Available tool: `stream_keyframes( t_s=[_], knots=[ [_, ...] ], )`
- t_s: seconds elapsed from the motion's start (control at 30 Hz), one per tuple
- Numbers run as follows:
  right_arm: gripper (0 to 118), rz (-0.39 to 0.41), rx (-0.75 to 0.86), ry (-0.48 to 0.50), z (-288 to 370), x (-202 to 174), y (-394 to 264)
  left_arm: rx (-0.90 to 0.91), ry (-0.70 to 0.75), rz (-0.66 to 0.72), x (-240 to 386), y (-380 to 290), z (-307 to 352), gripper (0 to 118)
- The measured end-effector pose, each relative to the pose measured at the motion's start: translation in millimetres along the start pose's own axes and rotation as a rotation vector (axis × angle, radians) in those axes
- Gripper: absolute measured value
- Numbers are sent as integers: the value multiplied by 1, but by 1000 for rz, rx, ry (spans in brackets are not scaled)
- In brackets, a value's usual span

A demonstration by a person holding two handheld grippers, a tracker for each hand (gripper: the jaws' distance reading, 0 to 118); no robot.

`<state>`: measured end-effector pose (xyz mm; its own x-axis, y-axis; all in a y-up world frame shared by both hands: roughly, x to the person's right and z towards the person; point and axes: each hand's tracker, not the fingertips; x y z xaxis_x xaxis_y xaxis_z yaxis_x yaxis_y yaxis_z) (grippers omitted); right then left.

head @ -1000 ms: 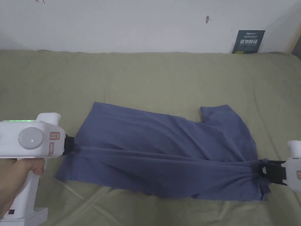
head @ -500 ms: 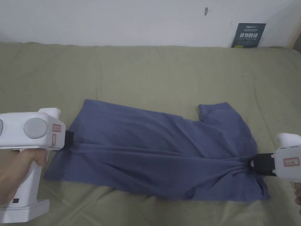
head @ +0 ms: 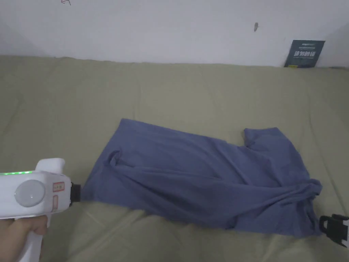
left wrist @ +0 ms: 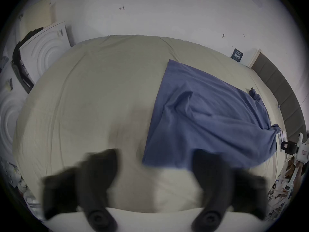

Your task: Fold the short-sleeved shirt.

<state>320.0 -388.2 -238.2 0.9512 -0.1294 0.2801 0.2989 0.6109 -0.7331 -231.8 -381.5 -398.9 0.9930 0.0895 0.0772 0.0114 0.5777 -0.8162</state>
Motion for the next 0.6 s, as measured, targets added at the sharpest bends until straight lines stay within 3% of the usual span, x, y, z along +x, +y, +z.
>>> stream_keyframes(
  t_s=[0.07, 0.27, 0.3, 0.33, 0.37, 0.4, 0.6],
  knots=[
    [0, -39, -24, 38, -2, 1, -5, -61, -25, -16, -4, -8, -5, 0],
    [0, -16, -25, 29, -9, 4, -6, -39, -94, 28, -7, 6, -3, 3],
    [0, -15, -20, 24, -10, 6, -4, -39, -86, 26, -5, 11, -5, 31],
    [0, -13, -20, 25, -12, 9, -1, -44, -78, 27, -3, 16, -12, 84],
    [0, -10, -20, 26, -11, 5, -1, -74, -71, 18, -3, 17, -20, 118],
    [0, -11, -18, 17, -12, 5, 0, -14, -118, 9, 0, 14, -24, 116],
    [0, -24, -27, 0, -25, 21, 5, -117, -61, 5, 18, 25, -54, 114]
  ],
)
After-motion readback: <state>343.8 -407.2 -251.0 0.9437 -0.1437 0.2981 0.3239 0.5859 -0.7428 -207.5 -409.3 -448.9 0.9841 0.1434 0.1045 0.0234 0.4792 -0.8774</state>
